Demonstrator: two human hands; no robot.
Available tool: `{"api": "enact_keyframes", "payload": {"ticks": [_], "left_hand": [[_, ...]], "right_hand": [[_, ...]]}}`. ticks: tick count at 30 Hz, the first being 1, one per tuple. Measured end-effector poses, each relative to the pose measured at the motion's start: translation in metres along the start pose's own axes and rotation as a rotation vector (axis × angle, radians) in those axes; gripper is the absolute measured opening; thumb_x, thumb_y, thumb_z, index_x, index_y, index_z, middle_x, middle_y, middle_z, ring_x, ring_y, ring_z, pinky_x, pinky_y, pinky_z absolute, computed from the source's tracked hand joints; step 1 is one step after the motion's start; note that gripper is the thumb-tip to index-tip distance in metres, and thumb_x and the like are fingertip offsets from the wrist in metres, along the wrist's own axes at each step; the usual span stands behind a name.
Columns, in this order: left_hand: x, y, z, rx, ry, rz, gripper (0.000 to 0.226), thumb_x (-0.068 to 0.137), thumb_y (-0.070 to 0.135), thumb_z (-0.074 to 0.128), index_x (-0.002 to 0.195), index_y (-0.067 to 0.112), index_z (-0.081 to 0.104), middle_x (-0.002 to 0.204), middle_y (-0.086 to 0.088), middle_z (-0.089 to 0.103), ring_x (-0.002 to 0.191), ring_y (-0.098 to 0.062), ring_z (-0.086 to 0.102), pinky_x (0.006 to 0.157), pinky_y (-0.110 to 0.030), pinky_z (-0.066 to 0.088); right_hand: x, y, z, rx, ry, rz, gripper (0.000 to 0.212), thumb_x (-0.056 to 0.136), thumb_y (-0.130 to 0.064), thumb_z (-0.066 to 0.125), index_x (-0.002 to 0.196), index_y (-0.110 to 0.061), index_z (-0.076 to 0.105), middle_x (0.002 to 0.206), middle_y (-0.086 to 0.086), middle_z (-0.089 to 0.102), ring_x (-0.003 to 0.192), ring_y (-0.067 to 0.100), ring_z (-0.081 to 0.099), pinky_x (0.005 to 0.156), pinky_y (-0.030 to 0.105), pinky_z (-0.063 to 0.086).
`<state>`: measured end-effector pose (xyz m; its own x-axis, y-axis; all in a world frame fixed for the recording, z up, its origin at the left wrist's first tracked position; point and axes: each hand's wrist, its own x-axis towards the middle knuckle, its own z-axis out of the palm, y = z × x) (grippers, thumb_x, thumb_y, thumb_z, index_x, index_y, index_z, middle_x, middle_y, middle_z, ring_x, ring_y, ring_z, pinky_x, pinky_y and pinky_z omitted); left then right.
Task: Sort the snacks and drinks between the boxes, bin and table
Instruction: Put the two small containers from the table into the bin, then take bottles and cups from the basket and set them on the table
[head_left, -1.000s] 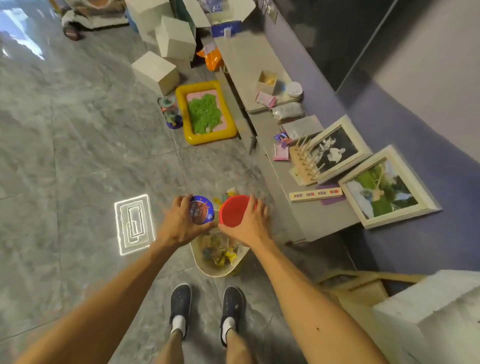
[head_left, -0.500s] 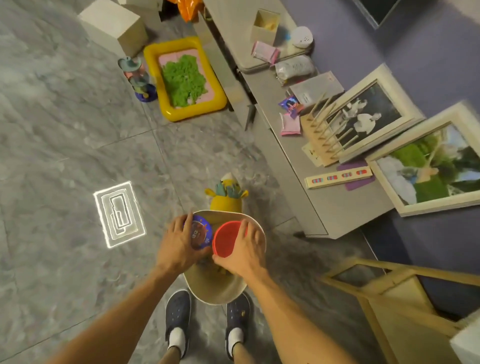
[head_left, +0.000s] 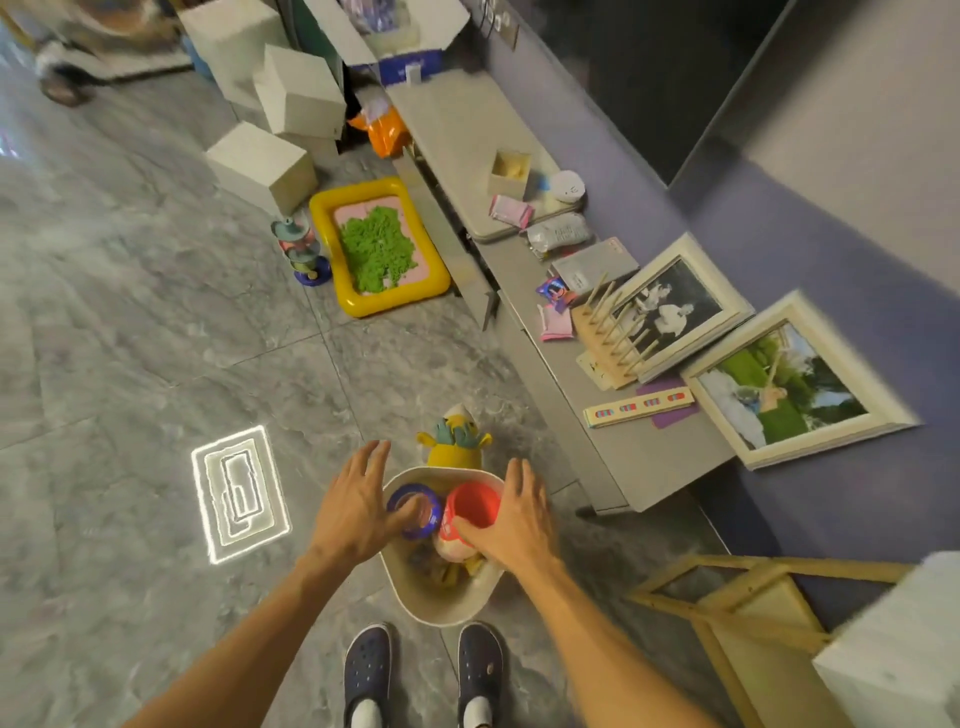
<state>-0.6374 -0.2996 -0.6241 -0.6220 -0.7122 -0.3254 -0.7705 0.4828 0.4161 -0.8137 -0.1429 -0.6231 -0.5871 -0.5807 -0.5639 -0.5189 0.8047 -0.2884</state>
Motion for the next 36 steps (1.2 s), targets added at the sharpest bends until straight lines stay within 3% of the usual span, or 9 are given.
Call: {"api": "enact_keyframes", "payload": {"ticks": [7,11,13,15,19,22,27,31,36], "left_hand": [[-0.025,0.081,-0.150,0.035,0.224,0.072,0.108,0.084,0.093,0.044,0.165,0.024,0.027,0.169,-0.006,0.033,0.149,-0.030,0.041,0.118,-0.051,0.044],[-0.037,0.125,-0.240,0.024,0.365,0.087,0.111,0.083,0.095,0.042,0.164,0.019,0.030,0.165,-0.009,0.038,0.145,-0.032,0.045,0.114,-0.053,0.048],[-0.042,0.145,-0.282,0.023,0.411,0.108,0.111,0.082,0.096,0.041,0.163,0.021,0.032,0.163,-0.008,0.040,0.143,-0.031,0.048,0.112,-0.053,0.049],[-0.049,0.167,-0.321,0.024,0.437,0.169,0.107,0.082,0.096,0.042,0.161,0.023,0.036,0.162,-0.007,0.041,0.141,-0.030,0.050,0.112,-0.052,0.049],[-0.057,0.214,-0.385,0.080,0.473,0.271,0.111,0.079,0.100,0.035,0.161,0.026,0.035,0.166,-0.005,0.038,0.147,-0.030,0.043,0.118,-0.052,0.042],[-0.057,0.248,-0.412,0.092,0.507,0.322,0.115,0.078,0.102,0.032,0.162,0.023,0.034,0.168,-0.006,0.035,0.148,-0.031,0.042,0.119,-0.053,0.041],[-0.060,0.299,-0.424,0.108,0.534,0.423,0.112,0.079,0.101,0.029,0.158,0.022,0.040,0.165,-0.008,0.040,0.147,-0.032,0.043,0.119,-0.053,0.041],[-0.061,0.332,-0.417,0.103,0.451,0.548,0.110,0.080,0.098,0.033,0.160,0.023,0.037,0.170,-0.010,0.030,0.153,-0.035,0.034,0.122,-0.056,0.037],[-0.072,0.379,-0.389,0.118,0.373,0.754,0.112,0.080,0.099,0.030,0.159,0.021,0.040,0.168,-0.010,0.032,0.150,-0.035,0.038,0.118,-0.058,0.042]], "right_hand": [[-0.071,-0.028,-0.150,0.064,0.215,-0.032,0.136,0.078,-0.096,0.052,0.171,-0.012,-0.002,0.179,0.013,0.000,0.165,0.036,0.005,0.132,0.050,0.019],[-0.109,-0.041,-0.237,0.119,0.381,-0.052,0.146,0.064,-0.110,0.030,0.171,-0.013,0.005,0.179,0.011,0.008,0.163,0.035,0.015,0.130,0.050,0.027],[-0.122,-0.047,-0.280,0.175,0.433,-0.069,0.150,0.057,-0.114,0.022,0.168,-0.014,0.017,0.176,0.013,0.020,0.160,0.034,0.024,0.126,0.050,0.034],[-0.139,-0.055,-0.324,0.221,0.442,-0.104,0.139,0.065,-0.109,0.038,0.166,-0.013,0.025,0.173,0.013,0.027,0.158,0.032,0.028,0.122,0.051,0.038],[-0.182,-0.071,-0.401,0.191,0.535,-0.201,0.121,0.084,-0.089,0.056,0.169,-0.014,0.016,0.177,0.008,0.019,0.161,0.030,0.023,0.123,0.048,0.035],[-0.206,-0.070,-0.438,0.156,0.614,-0.182,0.126,0.083,-0.094,0.051,0.172,-0.015,0.008,0.180,0.006,0.006,0.165,0.029,0.012,0.128,0.050,0.029],[-0.248,-0.050,-0.461,0.128,0.795,-0.079,0.120,0.087,-0.090,0.049,0.171,-0.013,0.013,0.179,0.009,0.011,0.164,0.031,0.016,0.126,0.048,0.030],[-0.292,-0.024,-0.461,0.159,0.880,0.086,0.117,0.089,-0.089,0.048,0.170,-0.012,0.014,0.179,0.009,0.013,0.163,0.032,0.019,0.125,0.048,0.033],[-0.365,0.025,-0.433,0.257,0.970,0.306,0.117,0.090,-0.085,0.053,0.170,-0.009,0.013,0.178,0.012,0.013,0.163,0.033,0.016,0.128,0.047,0.026]]}}
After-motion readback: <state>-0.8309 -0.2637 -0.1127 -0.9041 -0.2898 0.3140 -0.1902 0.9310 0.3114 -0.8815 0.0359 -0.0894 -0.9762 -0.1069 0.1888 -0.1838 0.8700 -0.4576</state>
